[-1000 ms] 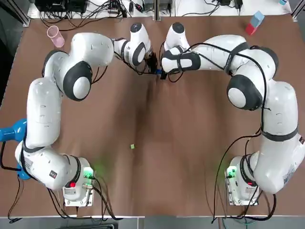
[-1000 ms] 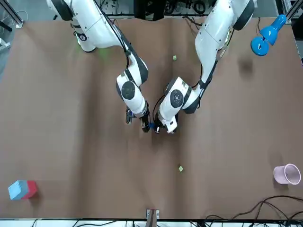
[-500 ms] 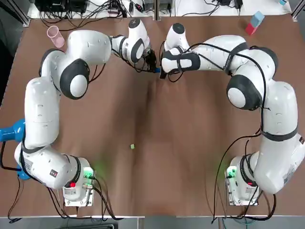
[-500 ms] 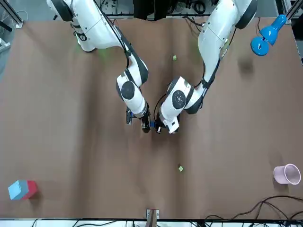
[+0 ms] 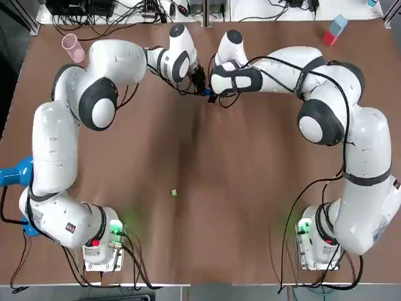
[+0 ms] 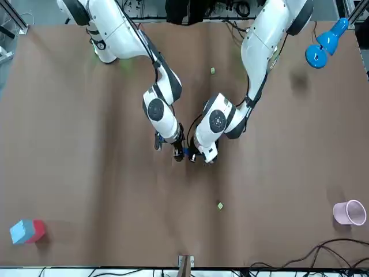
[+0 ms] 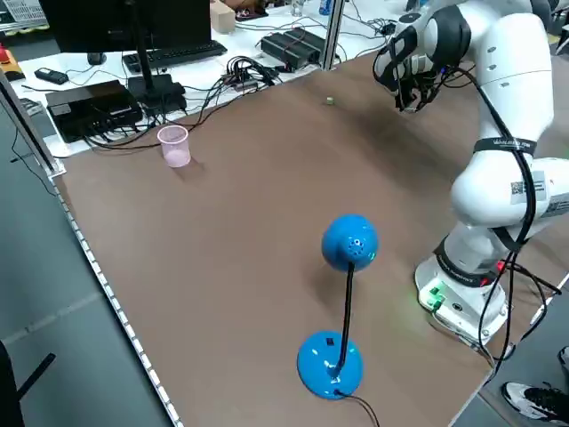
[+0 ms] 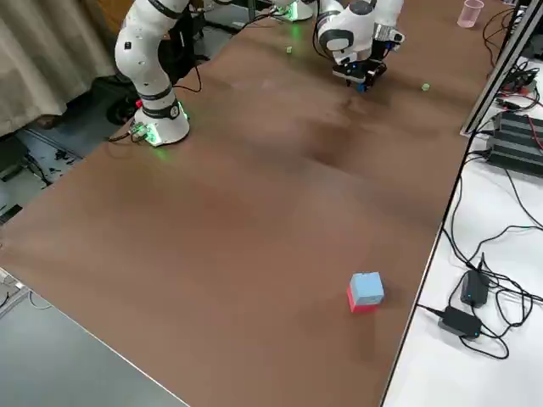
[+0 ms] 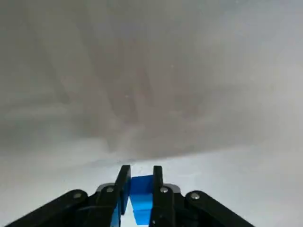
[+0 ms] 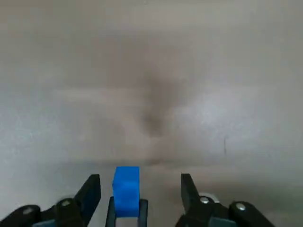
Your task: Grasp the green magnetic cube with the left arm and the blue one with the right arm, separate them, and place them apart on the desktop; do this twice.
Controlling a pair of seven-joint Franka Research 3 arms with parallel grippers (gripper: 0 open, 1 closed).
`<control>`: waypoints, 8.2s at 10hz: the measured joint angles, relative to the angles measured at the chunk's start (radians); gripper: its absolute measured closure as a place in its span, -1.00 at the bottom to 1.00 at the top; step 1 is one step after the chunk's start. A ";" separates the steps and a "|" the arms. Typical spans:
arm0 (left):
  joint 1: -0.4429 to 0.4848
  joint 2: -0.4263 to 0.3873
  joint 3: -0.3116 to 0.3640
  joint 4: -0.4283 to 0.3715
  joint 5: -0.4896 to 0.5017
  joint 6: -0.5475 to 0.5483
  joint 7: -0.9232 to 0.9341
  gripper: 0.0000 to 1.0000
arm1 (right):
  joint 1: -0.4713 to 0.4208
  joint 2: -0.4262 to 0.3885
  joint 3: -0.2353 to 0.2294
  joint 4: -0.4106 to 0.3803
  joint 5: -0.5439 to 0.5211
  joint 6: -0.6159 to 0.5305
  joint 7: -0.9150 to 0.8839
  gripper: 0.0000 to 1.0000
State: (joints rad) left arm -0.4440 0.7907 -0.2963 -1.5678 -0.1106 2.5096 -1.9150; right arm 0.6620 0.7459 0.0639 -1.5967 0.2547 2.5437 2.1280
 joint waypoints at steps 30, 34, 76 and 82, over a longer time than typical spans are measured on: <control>-0.163 0.002 -0.012 0.013 -0.072 0.010 -0.011 0.54 | 0.084 -0.482 -0.045 -0.632 -0.001 -0.046 -0.786 0.52; -0.193 0.034 -0.002 0.027 -0.073 0.058 -0.011 0.43 | 0.275 -0.503 -0.040 -0.754 -0.001 -0.021 -0.820 0.52; 0.459 -0.763 0.104 -0.025 0.093 -0.844 1.733 -1.00 | 0.072 -0.130 -0.050 -0.242 -0.222 -0.135 -1.392 0.39; 0.462 -0.762 0.104 -0.025 0.093 -0.844 1.731 -1.00 | 0.058 -0.131 -0.097 -0.149 -0.224 -0.131 -1.392 0.55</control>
State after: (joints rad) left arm 0.0176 0.0283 -0.1920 -1.5925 -0.0180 1.6661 -0.1838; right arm 0.7203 0.6151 -0.0336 -1.7454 0.0304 2.4130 0.7364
